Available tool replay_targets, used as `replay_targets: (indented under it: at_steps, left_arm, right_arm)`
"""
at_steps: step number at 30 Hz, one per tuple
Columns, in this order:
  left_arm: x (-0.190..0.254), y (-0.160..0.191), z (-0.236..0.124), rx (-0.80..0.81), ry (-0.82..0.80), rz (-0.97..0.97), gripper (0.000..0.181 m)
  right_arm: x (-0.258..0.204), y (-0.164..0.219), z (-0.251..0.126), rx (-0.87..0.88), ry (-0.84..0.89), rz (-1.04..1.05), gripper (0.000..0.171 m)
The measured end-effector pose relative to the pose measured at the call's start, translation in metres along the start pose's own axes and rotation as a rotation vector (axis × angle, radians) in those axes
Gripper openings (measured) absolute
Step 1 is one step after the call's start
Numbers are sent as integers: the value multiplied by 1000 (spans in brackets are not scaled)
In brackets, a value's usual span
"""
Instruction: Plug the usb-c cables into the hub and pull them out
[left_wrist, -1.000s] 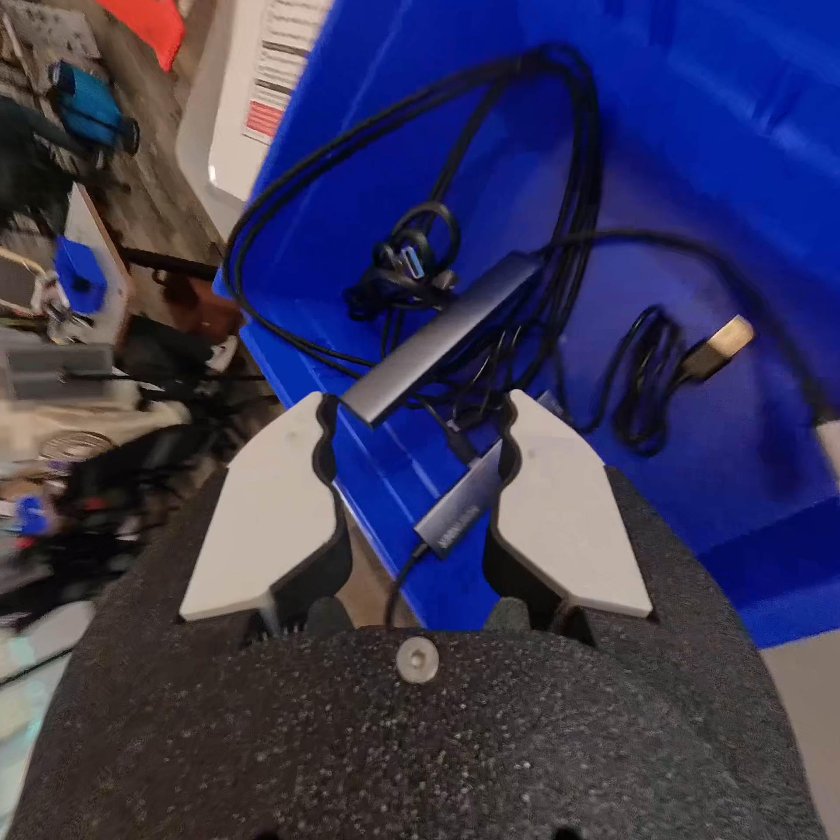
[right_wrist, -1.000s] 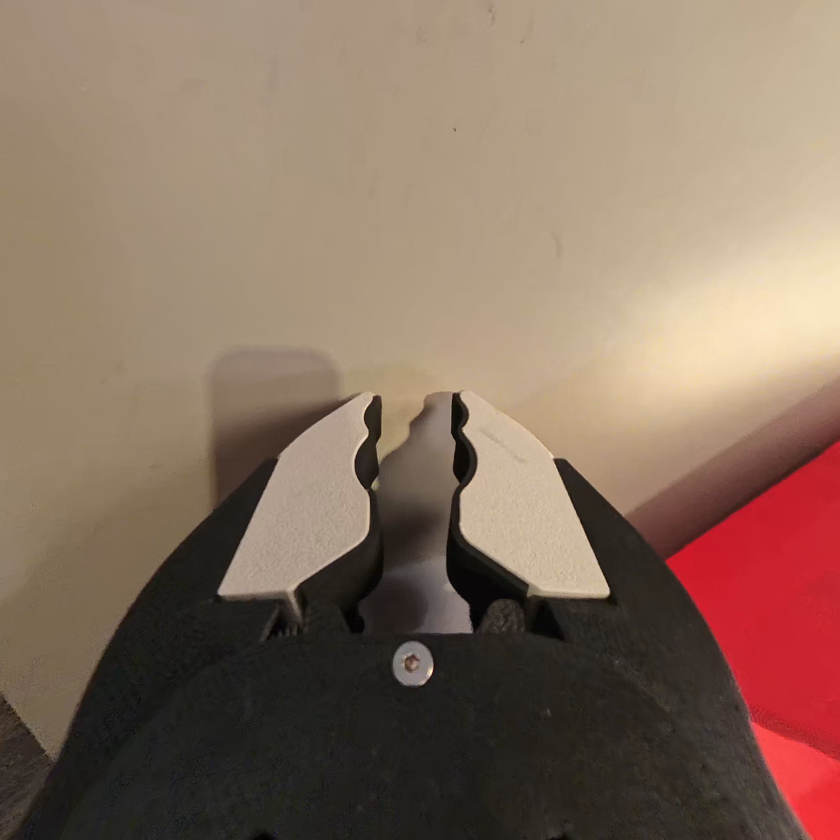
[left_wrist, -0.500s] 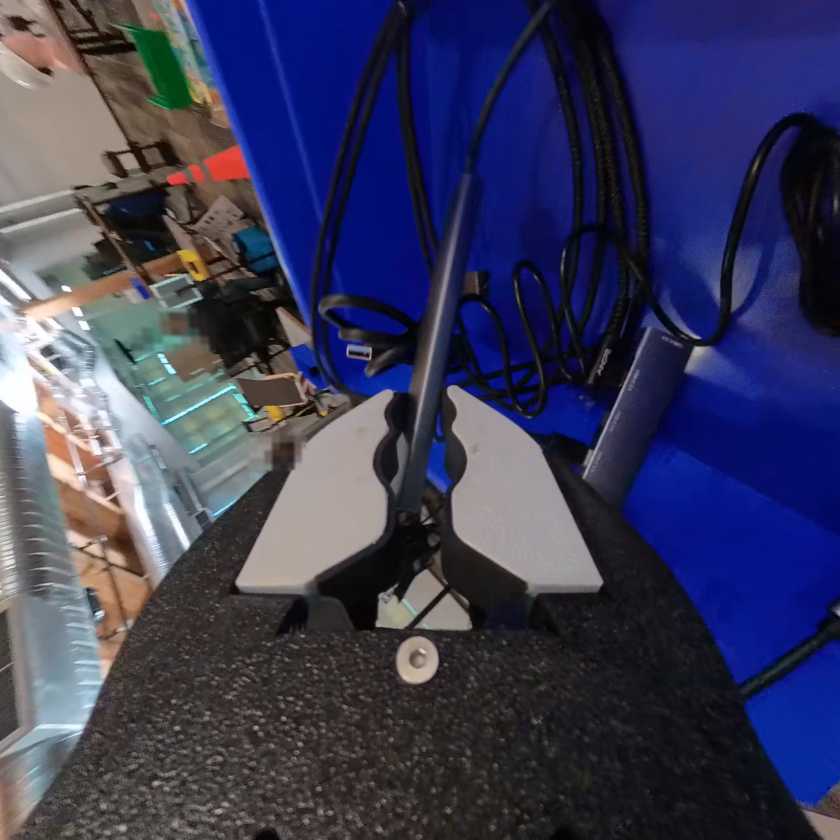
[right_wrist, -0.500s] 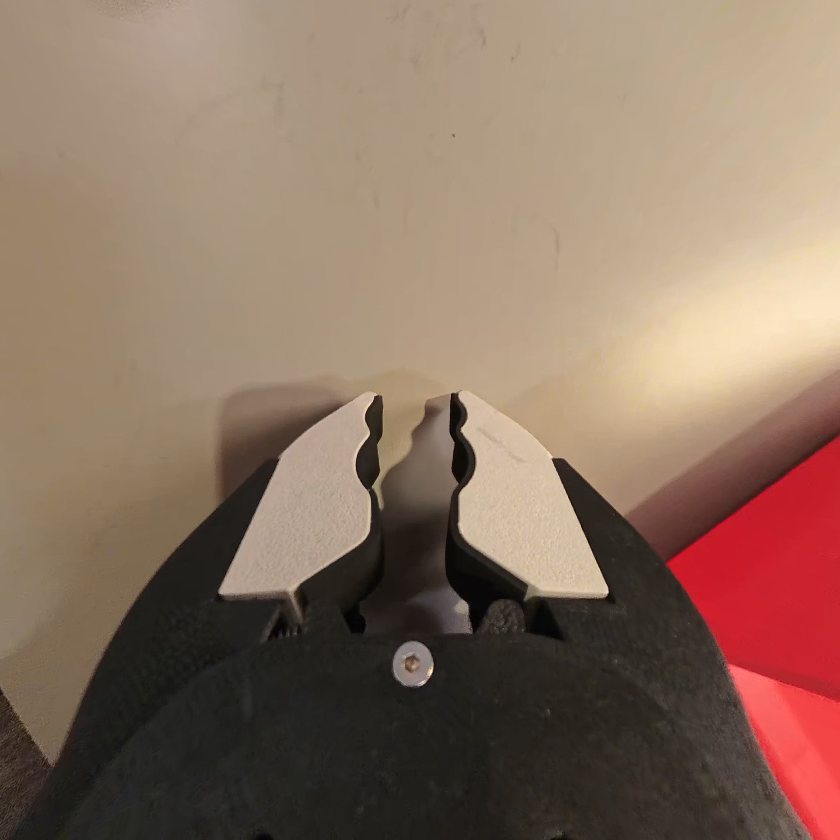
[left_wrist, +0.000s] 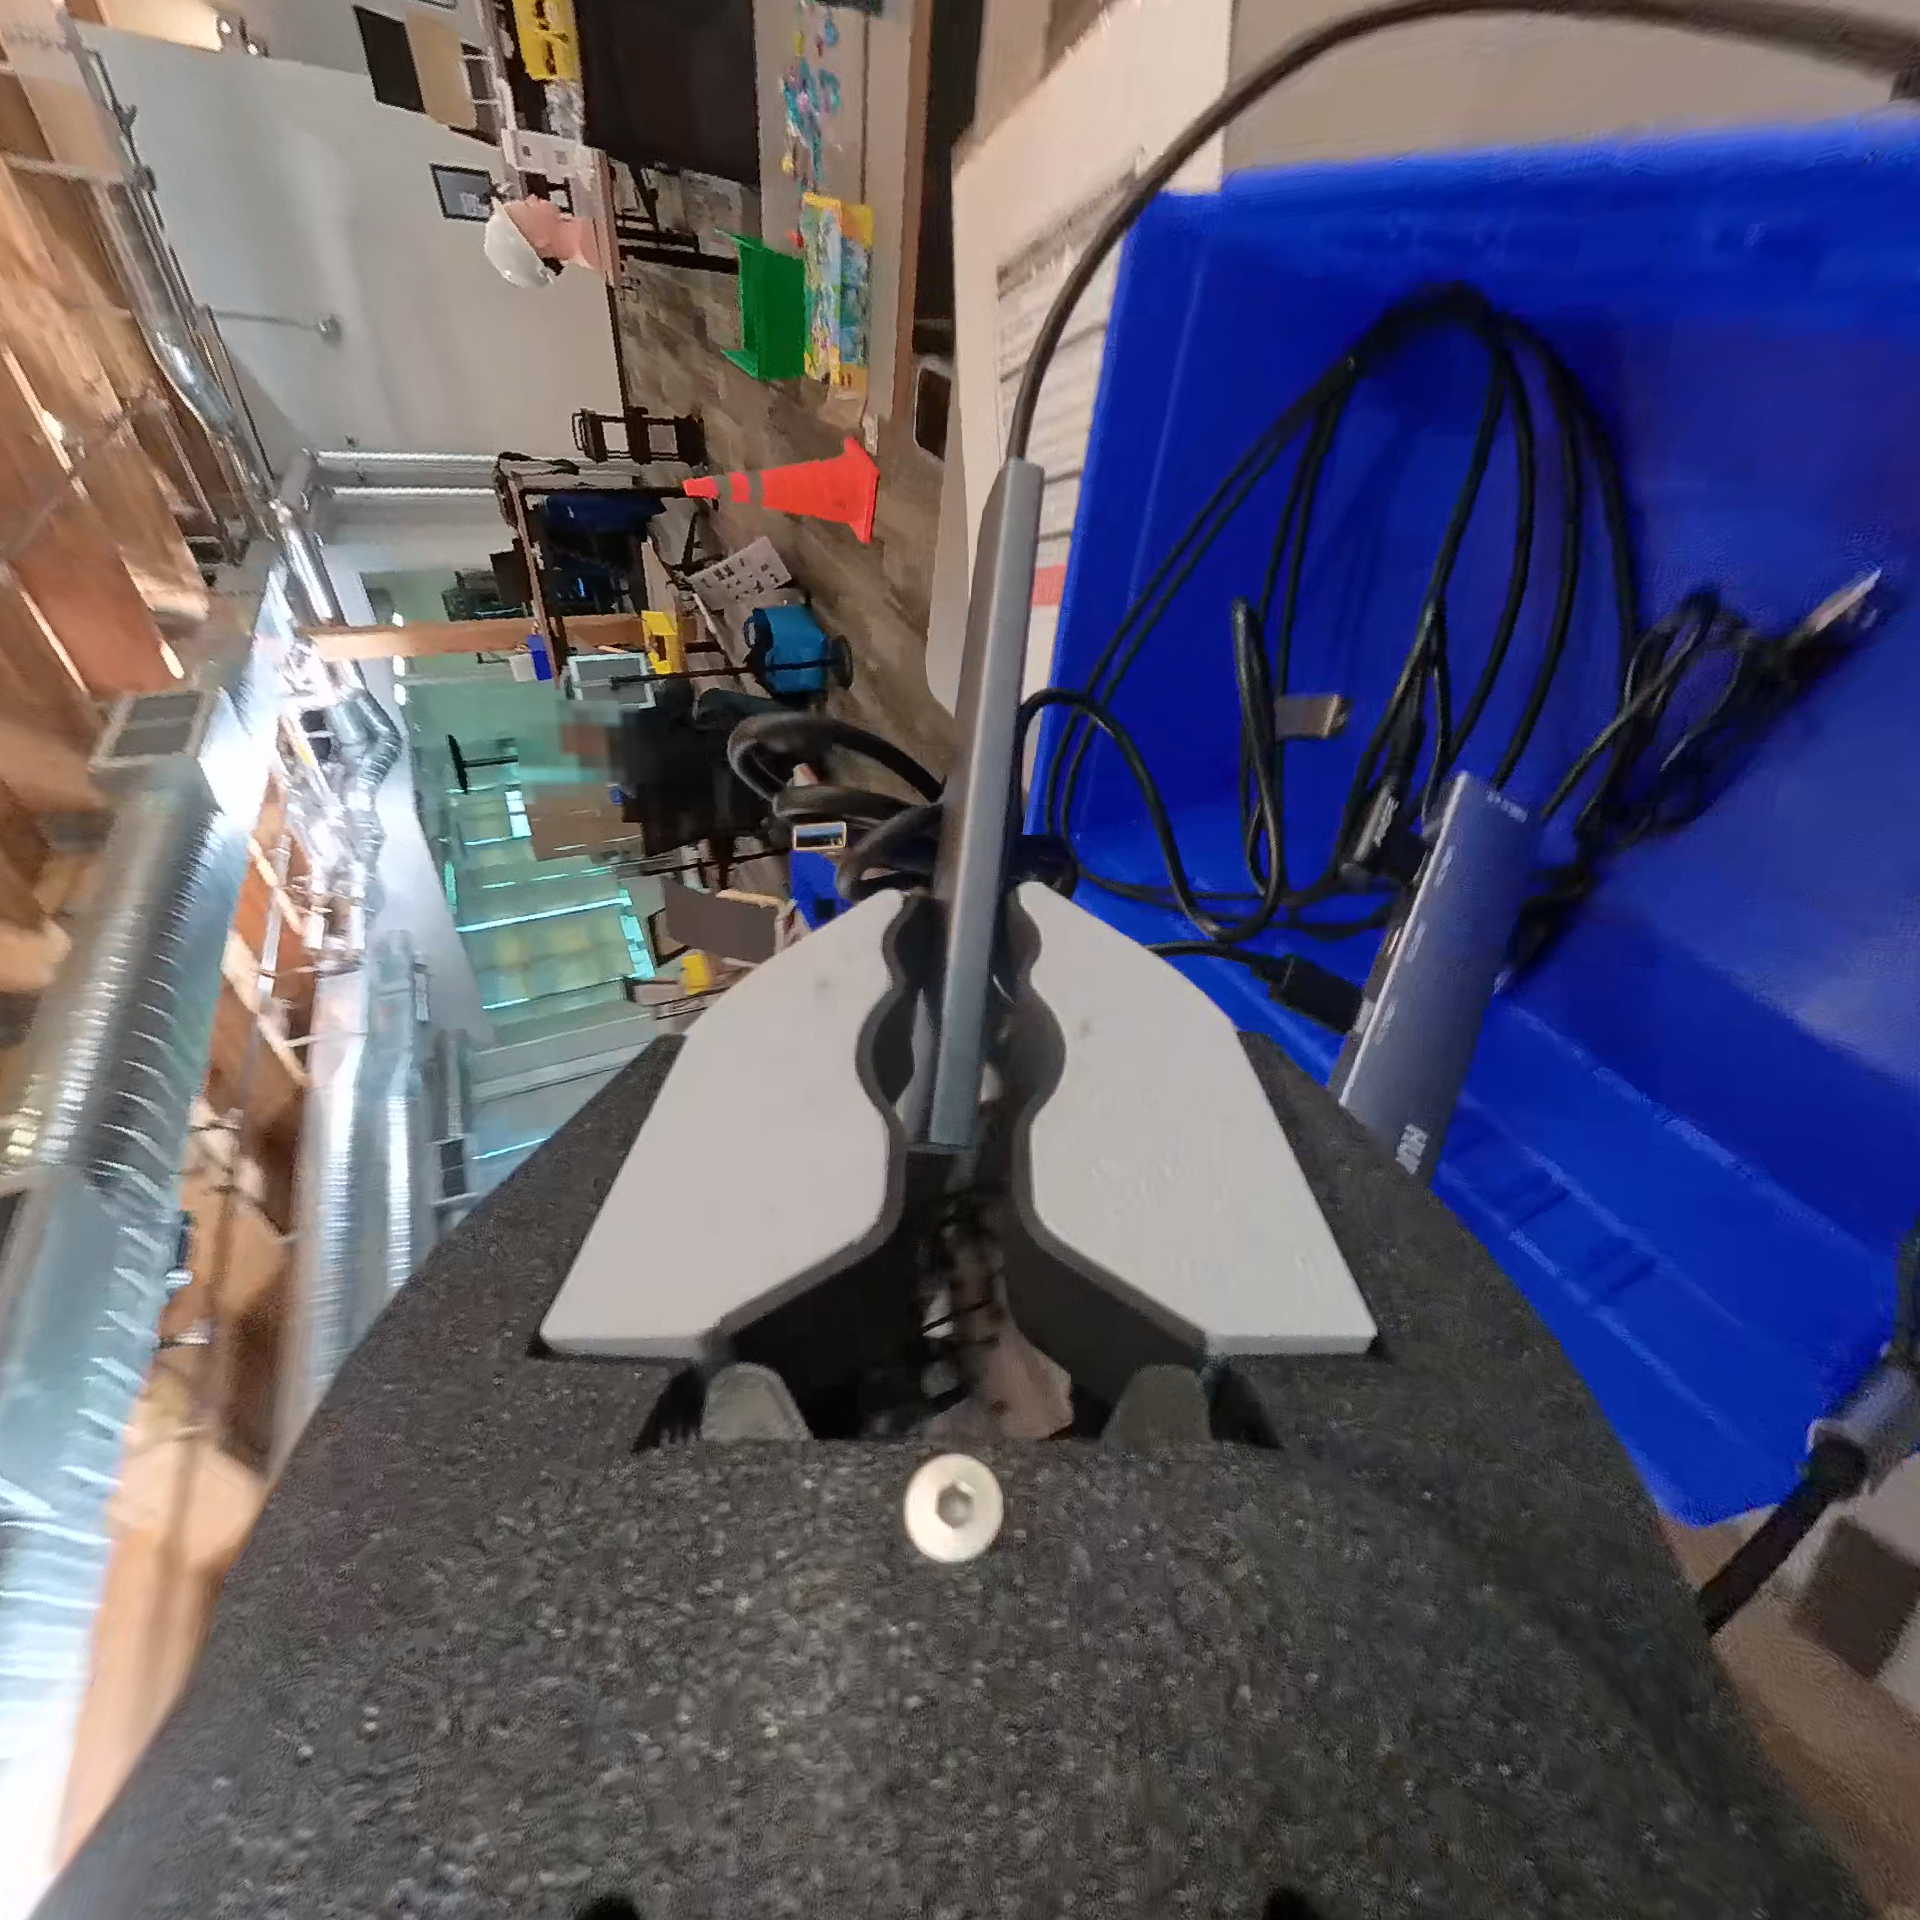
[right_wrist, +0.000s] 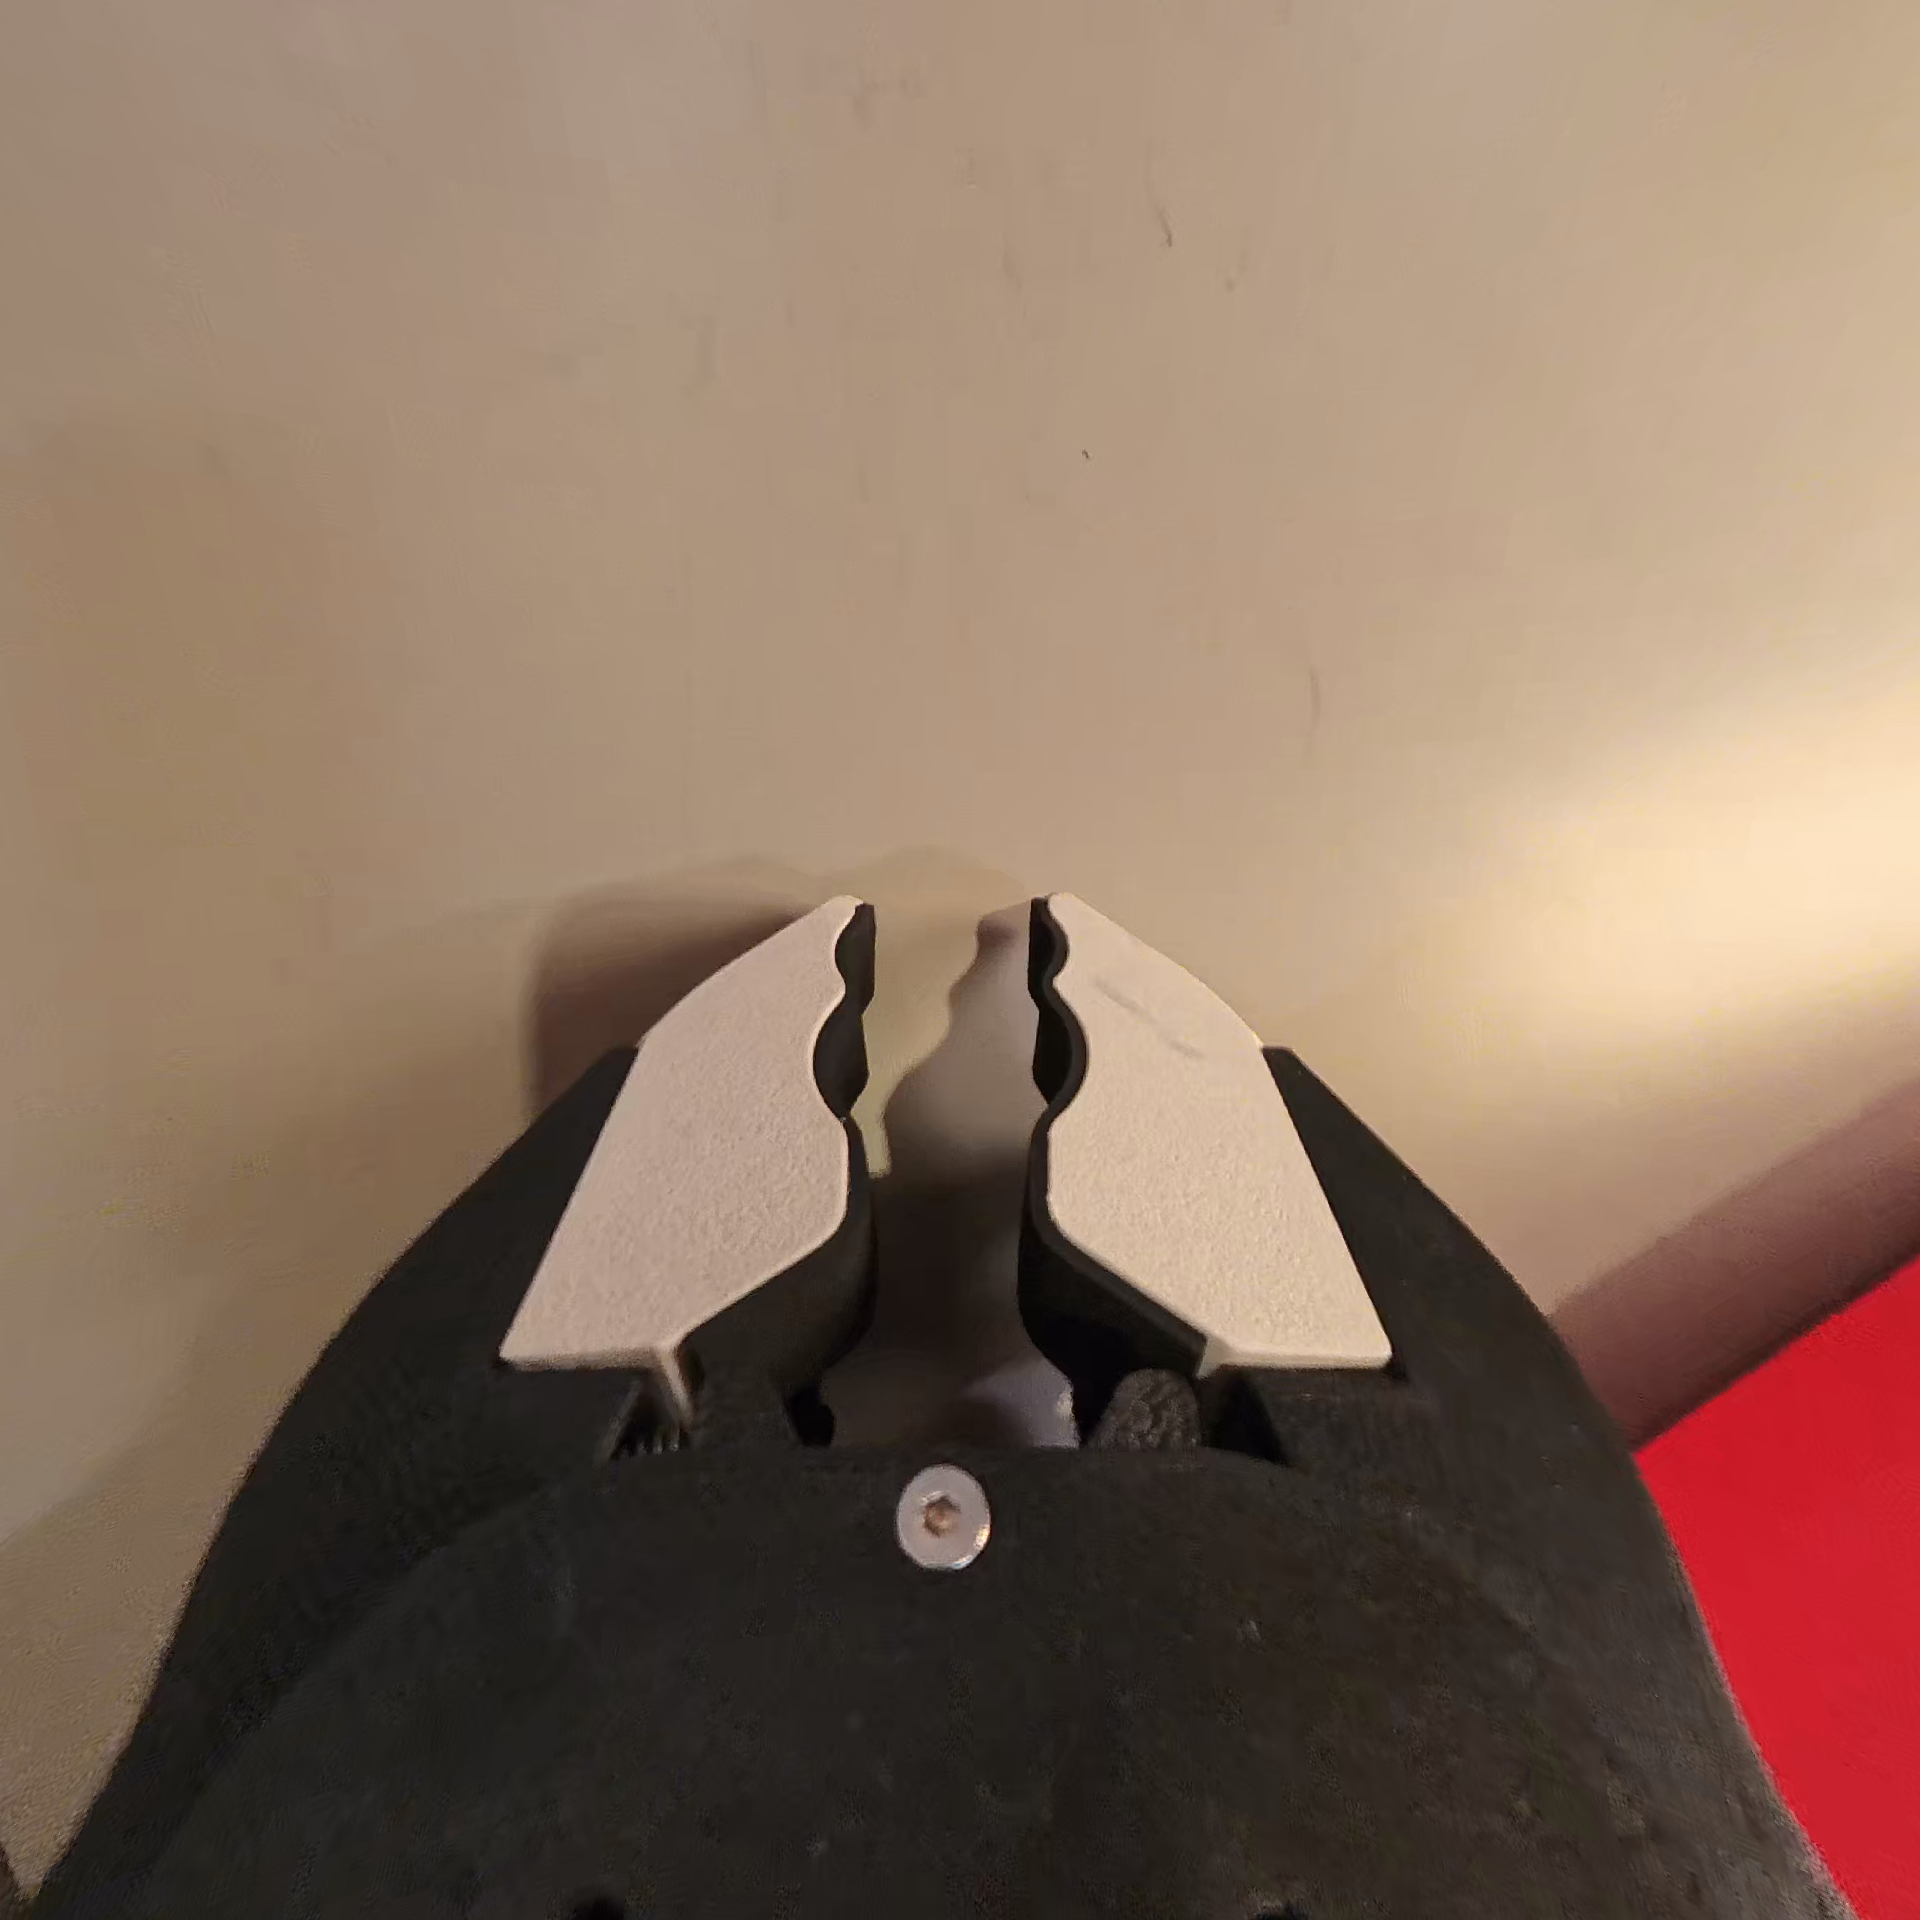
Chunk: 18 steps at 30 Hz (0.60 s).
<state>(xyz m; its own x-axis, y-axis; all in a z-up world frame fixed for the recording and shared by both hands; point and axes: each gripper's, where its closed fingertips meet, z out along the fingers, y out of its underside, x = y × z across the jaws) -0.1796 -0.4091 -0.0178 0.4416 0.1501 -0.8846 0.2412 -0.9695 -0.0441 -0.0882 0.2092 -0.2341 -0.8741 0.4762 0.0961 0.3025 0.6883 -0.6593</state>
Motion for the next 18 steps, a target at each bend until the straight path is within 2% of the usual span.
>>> replay_targets:
  at_steps: [1,7,13,15,18]
  left_arm:
    - [-3,-3,-3,29,4,-56,15]
    - [-14,-12,-9,120,3,-331,13]
    - [-43,-10,-13,154,-133,-502,13]
    - [-48,-14,-16,175,-139,-509,13]
    - [-36,-16,-9,124,-81,-476,13]
  right_arm:
    - [0,-1,1,1,-5,-5,28]
    - [-1,-4,3,13,-13,-7,28]
    - [-3,0,0,19,-15,1,28]
    - [-3,1,-2,19,-13,3,28]
    - [-4,2,-3,28,-13,15,28]
